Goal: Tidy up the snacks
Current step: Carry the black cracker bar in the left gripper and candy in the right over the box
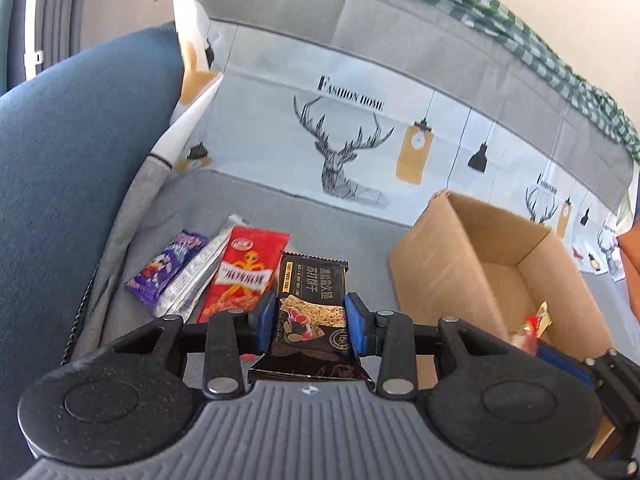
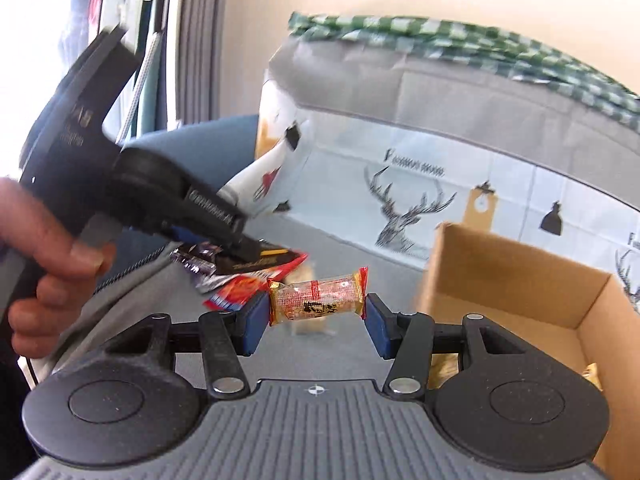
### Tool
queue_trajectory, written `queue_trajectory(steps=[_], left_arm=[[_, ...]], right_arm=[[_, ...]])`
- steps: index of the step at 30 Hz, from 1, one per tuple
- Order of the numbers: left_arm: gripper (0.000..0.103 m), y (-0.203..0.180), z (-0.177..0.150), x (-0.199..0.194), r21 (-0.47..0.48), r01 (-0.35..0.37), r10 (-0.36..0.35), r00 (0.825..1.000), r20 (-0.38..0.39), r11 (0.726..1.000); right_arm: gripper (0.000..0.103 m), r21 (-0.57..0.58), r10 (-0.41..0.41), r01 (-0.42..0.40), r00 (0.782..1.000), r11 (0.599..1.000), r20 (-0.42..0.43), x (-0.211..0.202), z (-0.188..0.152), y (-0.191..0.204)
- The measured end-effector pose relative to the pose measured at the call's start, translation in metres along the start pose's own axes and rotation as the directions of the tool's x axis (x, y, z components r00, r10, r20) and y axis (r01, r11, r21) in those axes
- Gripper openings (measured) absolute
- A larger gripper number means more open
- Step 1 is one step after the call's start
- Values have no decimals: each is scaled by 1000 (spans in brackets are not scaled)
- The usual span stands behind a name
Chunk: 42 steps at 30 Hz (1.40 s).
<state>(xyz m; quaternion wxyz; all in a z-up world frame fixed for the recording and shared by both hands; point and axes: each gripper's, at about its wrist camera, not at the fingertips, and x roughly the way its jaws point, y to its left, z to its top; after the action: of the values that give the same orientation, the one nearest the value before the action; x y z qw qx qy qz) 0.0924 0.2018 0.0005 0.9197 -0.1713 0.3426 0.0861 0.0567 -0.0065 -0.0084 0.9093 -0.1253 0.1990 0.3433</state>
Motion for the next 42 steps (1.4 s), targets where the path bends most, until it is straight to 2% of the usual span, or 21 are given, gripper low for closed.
queue_trajectory(steps=[9, 21, 31, 42], left_arm=[[41, -34, 5, -3, 7, 41, -41, 995, 86, 999], [41, -99, -1, -1, 49, 168, -174, 972, 159, 985], [41, -145, -14, 8, 157, 239, -263, 952, 159, 958], [41, -175, -27, 20, 241, 277, -313, 941, 126, 930]], right_arm=[[54, 66, -66, 63, 997, 996, 38, -29, 2, -49], [54, 166, -187, 184, 982, 969, 2, -47, -14, -107], [54, 259, -299, 302, 953, 917, -55, -49, -24, -148], [54, 344, -351, 365, 930, 865, -105, -44, -28, -169]])
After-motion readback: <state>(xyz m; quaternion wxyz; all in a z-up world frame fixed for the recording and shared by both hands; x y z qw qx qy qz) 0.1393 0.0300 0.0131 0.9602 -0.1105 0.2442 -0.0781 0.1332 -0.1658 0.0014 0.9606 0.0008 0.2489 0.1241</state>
